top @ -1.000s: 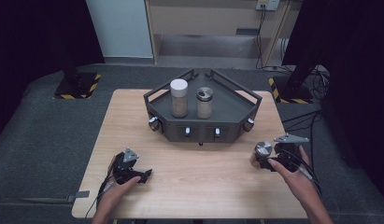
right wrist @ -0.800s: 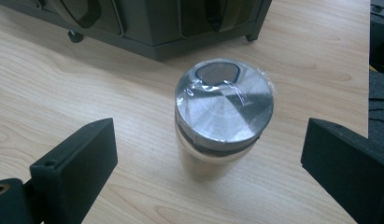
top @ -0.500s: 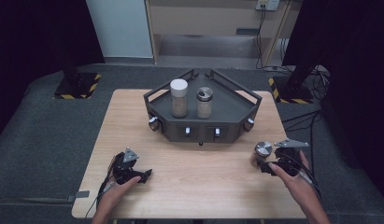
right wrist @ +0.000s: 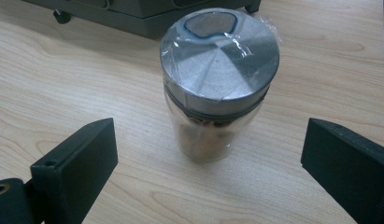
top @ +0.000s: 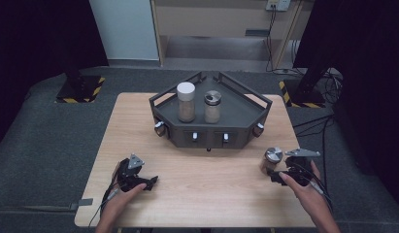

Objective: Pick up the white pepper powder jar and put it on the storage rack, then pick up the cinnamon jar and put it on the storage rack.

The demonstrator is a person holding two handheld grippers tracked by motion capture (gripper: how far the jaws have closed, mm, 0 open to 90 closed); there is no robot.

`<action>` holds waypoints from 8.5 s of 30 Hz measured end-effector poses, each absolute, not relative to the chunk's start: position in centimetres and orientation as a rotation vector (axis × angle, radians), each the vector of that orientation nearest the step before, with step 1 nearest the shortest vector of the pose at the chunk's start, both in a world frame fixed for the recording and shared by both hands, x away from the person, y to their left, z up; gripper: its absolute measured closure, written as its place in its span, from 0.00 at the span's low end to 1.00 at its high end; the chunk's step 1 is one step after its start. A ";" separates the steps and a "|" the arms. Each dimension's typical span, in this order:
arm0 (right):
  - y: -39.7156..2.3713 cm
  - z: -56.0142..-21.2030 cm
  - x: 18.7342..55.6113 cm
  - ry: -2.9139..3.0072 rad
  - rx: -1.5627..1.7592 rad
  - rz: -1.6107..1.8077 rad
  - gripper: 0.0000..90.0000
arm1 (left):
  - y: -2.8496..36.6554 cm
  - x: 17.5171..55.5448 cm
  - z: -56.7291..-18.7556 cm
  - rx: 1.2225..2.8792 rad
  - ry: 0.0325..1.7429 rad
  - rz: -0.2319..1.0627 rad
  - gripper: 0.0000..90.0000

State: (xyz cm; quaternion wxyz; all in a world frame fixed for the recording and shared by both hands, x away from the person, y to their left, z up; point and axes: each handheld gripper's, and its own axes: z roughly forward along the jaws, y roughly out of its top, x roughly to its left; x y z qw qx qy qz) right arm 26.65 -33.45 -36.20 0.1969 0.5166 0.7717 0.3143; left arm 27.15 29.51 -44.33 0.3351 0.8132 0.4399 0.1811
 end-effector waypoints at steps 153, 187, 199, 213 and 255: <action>-28.3 -25.8 32.2 2.215 1.265 0.899 0.35 | 29.5 27.1 -44.3 2.122 1.151 0.473 0.00; -27.1 -24.4 35.0 2.213 1.265 0.873 0.35 | 29.5 27.1 -44.3 2.122 1.151 0.473 0.00; -26.4 -24.2 36.1 2.219 1.267 0.864 0.35 | 29.5 27.1 -44.3 2.122 1.151 0.474 0.00; -25.3 -24.2 37.1 2.231 1.258 0.855 0.35 | 29.4 27.1 -44.3 2.122 1.152 0.475 0.00; -23.0 -24.4 40.7 2.221 1.272 0.846 0.35 | 29.4 27.1 -44.3 2.120 1.153 0.476 0.00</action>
